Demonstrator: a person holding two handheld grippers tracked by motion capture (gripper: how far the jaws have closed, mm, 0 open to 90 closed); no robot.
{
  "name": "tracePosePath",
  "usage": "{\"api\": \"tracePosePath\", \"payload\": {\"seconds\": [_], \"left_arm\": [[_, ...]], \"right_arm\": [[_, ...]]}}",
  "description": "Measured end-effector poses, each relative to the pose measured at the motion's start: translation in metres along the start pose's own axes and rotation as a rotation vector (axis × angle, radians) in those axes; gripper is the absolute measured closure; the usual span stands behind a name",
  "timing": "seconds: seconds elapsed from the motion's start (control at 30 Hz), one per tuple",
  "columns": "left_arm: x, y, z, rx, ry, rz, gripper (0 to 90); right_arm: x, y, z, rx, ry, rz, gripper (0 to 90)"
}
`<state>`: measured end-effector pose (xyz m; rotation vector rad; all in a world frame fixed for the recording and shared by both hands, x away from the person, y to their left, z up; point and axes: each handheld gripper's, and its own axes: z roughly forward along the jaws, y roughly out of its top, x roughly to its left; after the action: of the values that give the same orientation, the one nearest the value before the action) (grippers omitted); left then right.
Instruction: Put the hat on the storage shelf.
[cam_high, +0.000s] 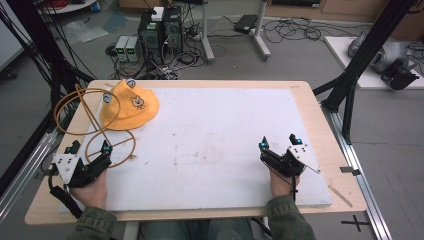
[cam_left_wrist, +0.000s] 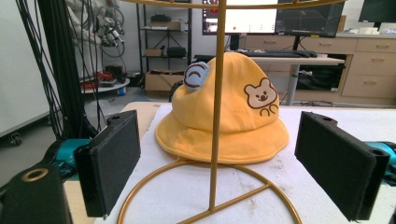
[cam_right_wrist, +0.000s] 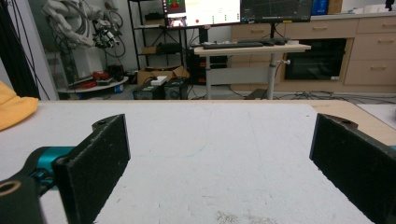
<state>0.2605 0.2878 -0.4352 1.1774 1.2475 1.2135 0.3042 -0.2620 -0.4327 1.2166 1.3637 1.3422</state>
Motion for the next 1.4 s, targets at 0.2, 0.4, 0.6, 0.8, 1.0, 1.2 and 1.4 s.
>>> {"api": "tracePosePath", "payload": {"seconds": [0.2,0.4,0.6,0.8,1.0,1.2,1.4], "left_arm": [[-0.001,0.0,0.0,0.0,-0.004,-0.002,14.6],[0.0,0.0,0.0,-0.001,-0.003,-0.006,14.6],[0.001,0.0,0.0,-0.001,0.0,-0.021,14.6],[0.001,0.0,-0.001,-0.003,-0.002,-0.027,14.6],[0.004,0.0,-0.004,-0.001,0.006,-0.04,14.6],[0.008,0.001,-0.007,-0.001,0.017,-0.029,14.6],[0.005,0.0,-0.009,0.006,0.002,-0.02,14.6]], "right_arm": [[0.0,0.0,0.0,0.001,-0.001,-0.004,4.5],[0.0,0.0,0.0,0.003,0.003,-0.003,4.5],[0.001,0.0,0.0,0.003,0.007,-0.002,4.6],[0.007,0.008,0.004,0.017,0.037,-0.017,4.5],[0.016,0.033,0.013,-0.007,0.101,-0.02,4.4],[0.033,0.075,0.032,-0.048,0.161,-0.07,4.4],[0.049,0.11,0.05,-0.061,0.21,-0.096,4.5]]}}
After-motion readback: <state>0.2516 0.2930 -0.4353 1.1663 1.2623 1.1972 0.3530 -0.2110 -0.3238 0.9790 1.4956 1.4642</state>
